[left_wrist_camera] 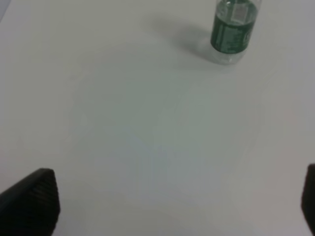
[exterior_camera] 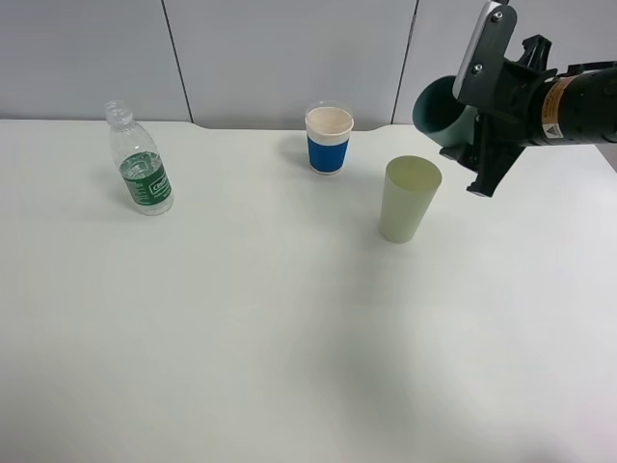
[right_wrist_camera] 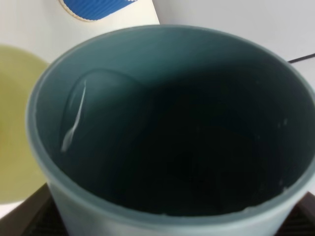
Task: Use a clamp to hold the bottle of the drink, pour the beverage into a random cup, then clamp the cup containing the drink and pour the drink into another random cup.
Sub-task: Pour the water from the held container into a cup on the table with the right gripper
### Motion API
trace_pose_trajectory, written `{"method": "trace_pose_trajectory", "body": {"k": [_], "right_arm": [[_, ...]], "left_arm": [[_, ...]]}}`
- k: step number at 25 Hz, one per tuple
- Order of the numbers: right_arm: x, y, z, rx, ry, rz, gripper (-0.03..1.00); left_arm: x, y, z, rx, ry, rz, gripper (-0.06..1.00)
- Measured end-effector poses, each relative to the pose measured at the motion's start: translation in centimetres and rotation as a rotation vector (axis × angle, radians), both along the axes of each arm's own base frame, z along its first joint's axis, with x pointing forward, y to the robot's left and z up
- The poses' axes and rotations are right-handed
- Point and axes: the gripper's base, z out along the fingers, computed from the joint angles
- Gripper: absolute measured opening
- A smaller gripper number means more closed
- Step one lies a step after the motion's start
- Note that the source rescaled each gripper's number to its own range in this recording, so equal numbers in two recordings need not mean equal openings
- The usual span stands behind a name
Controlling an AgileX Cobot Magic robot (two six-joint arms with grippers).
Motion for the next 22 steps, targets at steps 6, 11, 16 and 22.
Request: {"method": "trace_pose_trajectory", "body": {"k": [6, 11, 16, 22], "right_arm": [[0.0, -0.15, -0.08, -0.063, -0.011, 0.022, 0.01], [0.0, -0.15, -0.08, -0.123, -0.033, 0.063, 0.01], [0.1, -0.19, 0.05, -0.158, -0.047, 0.078, 0.01], [0.42, -0.24, 0.53, -0.172, -0.061, 0.073, 0.01]], "left_arm": [[0.0, 0.0, 0.0, 0.0, 0.0, 0.0, 1.0], [0.0, 0.0, 0.0, 0.0, 0.0, 0.0, 1.0], [0.0, 0.0, 0.0, 0.0, 0.0, 0.0, 1.0], [0.0, 0.0, 0.0, 0.0, 0.0, 0.0, 1.0]]}}
